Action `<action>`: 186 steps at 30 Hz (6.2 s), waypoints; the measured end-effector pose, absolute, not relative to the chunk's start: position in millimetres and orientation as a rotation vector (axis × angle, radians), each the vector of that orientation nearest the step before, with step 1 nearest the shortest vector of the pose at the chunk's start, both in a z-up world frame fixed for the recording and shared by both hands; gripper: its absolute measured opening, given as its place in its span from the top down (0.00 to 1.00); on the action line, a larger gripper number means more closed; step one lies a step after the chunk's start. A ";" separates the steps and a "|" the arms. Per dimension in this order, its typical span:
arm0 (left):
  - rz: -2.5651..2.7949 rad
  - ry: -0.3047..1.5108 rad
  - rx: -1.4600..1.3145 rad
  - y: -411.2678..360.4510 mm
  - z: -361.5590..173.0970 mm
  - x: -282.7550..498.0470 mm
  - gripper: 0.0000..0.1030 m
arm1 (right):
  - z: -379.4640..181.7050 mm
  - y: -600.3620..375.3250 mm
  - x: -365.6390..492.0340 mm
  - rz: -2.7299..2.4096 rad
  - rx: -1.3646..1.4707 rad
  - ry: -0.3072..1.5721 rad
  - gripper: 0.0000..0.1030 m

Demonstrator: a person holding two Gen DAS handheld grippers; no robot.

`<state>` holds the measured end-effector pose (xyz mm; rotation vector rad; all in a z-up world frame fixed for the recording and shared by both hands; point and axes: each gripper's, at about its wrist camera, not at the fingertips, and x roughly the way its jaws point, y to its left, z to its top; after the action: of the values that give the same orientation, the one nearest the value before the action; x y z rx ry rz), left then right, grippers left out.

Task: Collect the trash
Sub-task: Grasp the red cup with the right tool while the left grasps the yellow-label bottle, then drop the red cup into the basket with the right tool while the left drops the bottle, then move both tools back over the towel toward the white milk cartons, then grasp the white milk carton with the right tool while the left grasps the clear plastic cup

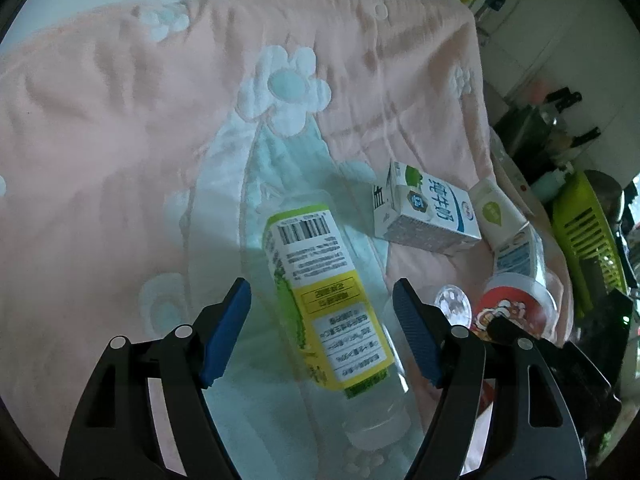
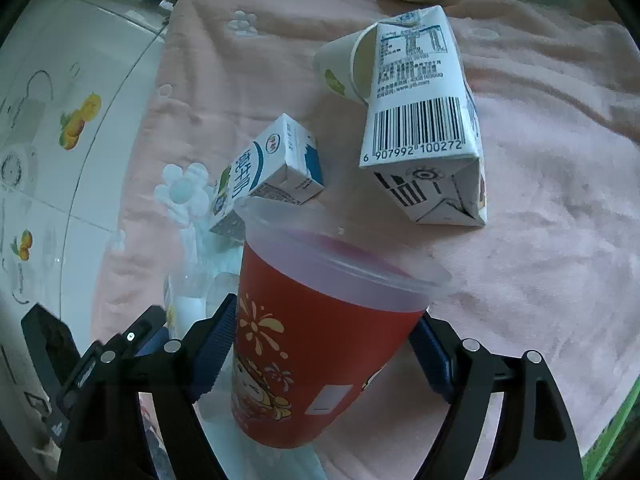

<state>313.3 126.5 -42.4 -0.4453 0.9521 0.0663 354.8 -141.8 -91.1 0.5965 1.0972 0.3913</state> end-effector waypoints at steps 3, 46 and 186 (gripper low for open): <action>0.076 0.963 -0.452 123.9 -45.4 318.7 0.30 | -85.7 -142.5 350.9 0.399 0.560 1.078 0.25; -0.019 0.903 -0.344 64.1 -15.9 231.2 0.59 | -37.1 -220.5 231.5 0.456 0.390 0.925 0.26; -0.143 0.923 -0.146 40.9 -53.5 284.7 0.41 | -59.0 -203.5 419.3 0.197 0.159 1.055 0.26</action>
<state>284.7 40.9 -53.5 -0.1457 0.9233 -0.1428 419.3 -203.5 -59.0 0.1594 1.0549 0.1968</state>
